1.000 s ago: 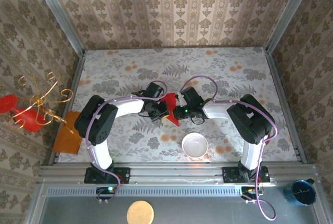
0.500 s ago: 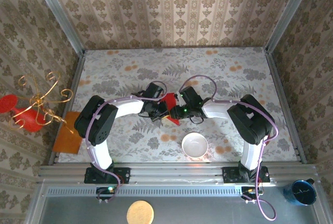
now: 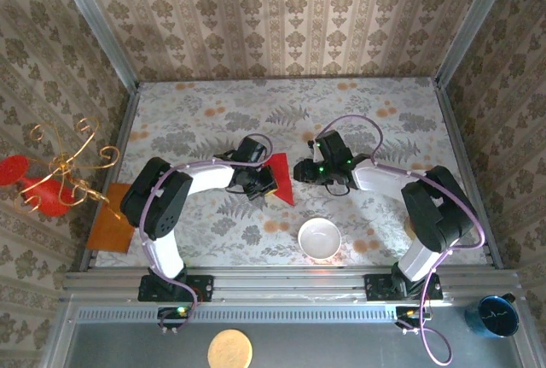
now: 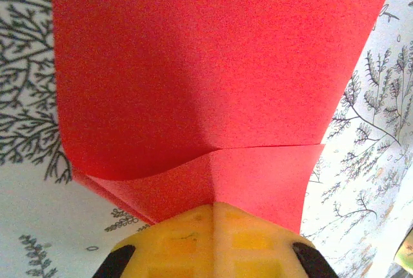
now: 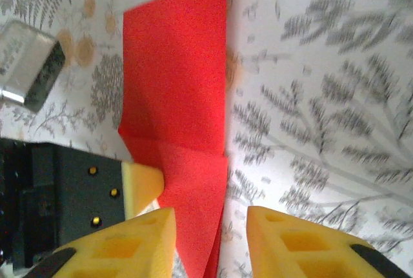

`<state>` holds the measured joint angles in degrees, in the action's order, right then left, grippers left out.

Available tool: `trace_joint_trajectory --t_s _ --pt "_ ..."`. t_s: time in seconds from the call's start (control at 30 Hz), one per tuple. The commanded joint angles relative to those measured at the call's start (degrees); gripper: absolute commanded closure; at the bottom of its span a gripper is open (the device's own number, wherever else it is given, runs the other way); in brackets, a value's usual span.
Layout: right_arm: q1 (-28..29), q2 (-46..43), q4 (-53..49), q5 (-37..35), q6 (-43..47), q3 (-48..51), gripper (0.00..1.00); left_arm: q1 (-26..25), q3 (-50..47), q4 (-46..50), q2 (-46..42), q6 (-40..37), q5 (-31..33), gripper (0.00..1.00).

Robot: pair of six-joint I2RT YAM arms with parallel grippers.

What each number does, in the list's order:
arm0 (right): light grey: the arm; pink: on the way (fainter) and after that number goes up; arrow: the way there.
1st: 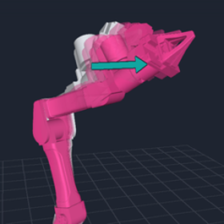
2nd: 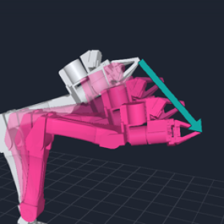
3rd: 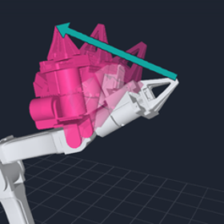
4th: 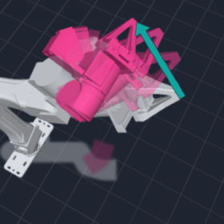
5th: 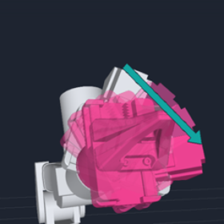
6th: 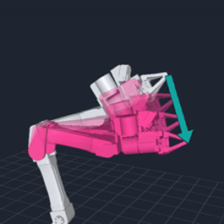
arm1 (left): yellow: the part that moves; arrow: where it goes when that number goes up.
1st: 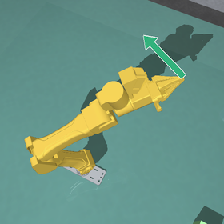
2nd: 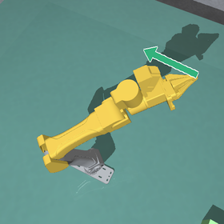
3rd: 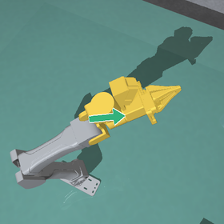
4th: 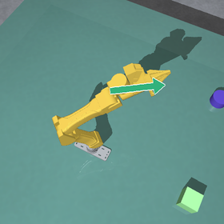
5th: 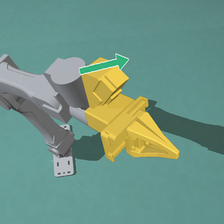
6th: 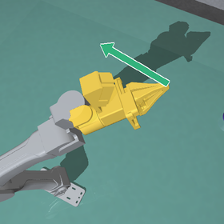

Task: Fold a paper plane with a square sheet of paper (pick it up from the middle)
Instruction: Third fold the triangle at the center of the table.

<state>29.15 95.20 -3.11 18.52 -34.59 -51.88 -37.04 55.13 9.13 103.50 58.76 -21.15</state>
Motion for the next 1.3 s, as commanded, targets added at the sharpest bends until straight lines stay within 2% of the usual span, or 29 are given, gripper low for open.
trace_joint_trajectory --t_s 0.0,0.33,0.47,0.9,1.27 --pt "0.83 -0.49 -1.24 6.27 0.04 -0.15 0.69 0.47 -2.00 1.68 2.93 0.56 3.65 1.00" --pt "3.69 5.95 -6.71 9.70 2.15 -5.11 0.88 0.39 -3.18 0.37 3.01 0.52 3.10 1.00" --pt "4.83 8.15 -8.23 10.40 2.63 -7.19 0.92 0.39 -2.85 0.37 3.11 0.18 2.53 1.00" --pt "5.48 13.79 -11.47 10.34 3.73 -10.87 0.95 0.30 -1.72 1.55 3.72 -1.08 1.46 1.00" --pt "5.48 15.02 -13.04 8.60 4.85 -10.58 0.96 0.46 -1.08 4.29 4.86 -1.63 2.30 1.00"
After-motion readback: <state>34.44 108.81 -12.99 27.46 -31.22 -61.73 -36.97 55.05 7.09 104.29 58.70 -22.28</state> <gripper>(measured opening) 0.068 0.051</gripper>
